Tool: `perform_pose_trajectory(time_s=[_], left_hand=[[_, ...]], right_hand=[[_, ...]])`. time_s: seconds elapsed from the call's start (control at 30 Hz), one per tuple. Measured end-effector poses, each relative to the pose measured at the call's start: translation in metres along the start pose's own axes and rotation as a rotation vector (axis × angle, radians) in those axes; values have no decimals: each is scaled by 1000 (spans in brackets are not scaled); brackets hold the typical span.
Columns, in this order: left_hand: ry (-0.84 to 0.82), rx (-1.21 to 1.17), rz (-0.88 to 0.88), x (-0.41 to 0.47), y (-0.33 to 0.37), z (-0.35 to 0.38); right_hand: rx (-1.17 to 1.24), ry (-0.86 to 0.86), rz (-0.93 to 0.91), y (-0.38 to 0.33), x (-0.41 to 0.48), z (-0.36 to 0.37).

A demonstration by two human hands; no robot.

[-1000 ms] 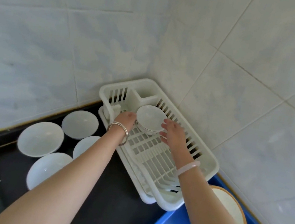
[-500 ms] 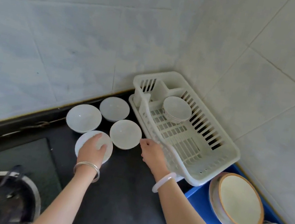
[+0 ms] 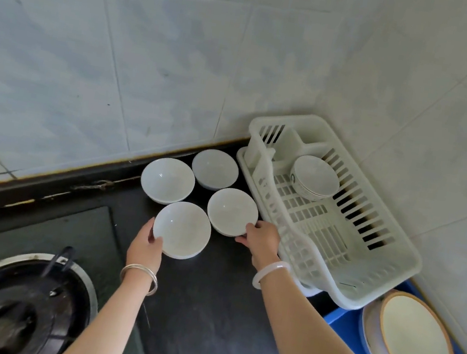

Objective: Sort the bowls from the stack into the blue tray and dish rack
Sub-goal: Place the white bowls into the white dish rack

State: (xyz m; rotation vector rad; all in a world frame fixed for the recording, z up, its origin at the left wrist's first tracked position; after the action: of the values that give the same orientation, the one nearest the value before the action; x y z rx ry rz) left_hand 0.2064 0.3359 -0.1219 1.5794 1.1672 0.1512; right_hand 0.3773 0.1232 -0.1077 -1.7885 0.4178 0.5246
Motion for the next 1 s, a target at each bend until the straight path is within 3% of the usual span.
perform_pose_trajectory(time_s=[0.23,0.57,1.0], left_hand=[[-39,-248,-85,3,-10,5],[-50,-514,-168,2,-12,5],[-74,-322,-112,9,-16,4]], right_hand=[[-28,-68,-176,-45,-28,1],[-332,-145,-172,-38,-54,49],[-531,-133,-161,-23,-51,60]])
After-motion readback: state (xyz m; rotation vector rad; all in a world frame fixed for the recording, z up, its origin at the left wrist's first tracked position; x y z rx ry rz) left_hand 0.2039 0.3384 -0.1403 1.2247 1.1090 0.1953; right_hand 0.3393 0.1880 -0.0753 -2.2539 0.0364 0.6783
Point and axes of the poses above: each hand's wrist, its own x-axis towards the middle knuckle, its own z-axis out of the palm, y = z × x, the point moved 9 cm from there along x, towards the middle knuckle, and after that the axes turned 7 degrees about x, right-handed, at the moved point
